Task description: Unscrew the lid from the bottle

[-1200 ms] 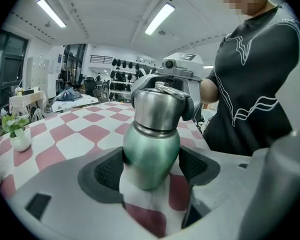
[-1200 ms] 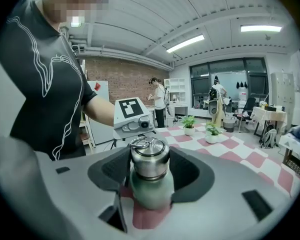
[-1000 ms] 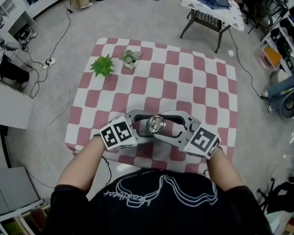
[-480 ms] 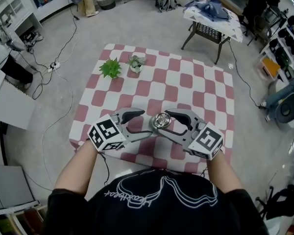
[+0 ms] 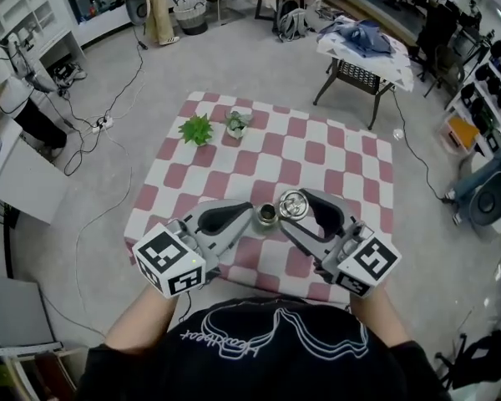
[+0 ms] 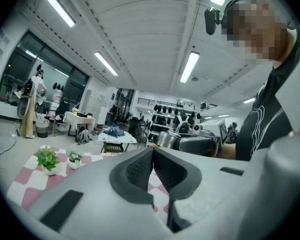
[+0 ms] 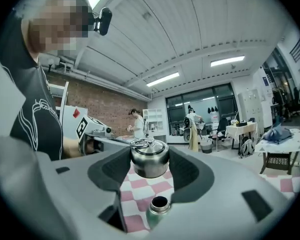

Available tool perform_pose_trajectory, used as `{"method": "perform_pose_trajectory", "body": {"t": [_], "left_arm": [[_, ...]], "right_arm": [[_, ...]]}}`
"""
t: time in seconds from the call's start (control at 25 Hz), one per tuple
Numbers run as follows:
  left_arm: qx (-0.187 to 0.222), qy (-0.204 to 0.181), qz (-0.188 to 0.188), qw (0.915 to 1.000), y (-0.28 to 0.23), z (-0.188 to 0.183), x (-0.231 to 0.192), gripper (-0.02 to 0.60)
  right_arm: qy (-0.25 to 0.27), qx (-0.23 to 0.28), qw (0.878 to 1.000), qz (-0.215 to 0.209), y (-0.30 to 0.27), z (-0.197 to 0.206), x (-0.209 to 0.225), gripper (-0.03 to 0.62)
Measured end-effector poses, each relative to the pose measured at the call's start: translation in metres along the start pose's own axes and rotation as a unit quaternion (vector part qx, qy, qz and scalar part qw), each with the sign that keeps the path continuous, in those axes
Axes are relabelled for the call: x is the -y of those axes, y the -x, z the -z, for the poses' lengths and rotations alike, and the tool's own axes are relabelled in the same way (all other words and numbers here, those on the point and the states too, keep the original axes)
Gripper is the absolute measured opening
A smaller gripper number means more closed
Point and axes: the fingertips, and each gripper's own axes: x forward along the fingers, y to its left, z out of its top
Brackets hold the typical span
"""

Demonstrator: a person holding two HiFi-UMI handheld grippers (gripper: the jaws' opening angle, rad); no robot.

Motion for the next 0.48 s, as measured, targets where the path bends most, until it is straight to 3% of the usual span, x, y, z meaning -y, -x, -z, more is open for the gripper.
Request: {"method": "perform_pose_trajectory", "body": {"t": [0.16, 0.48], "left_arm": [[0.026, 0.018, -0.028, 0.9991, 0.000, -0.023, 0.023, 0.006], [0.030, 0.016, -0.068, 0.9971, -0.001, -0.035, 0.058, 0.005]], "right_arm": [[-0.016, 0.017, 1.000, 0.008, 0.021, -0.019, 0.000, 0.245], [-0.033, 0.026, 0.999, -0.001, 0.055, -0.036, -0.007, 0.245]]}}
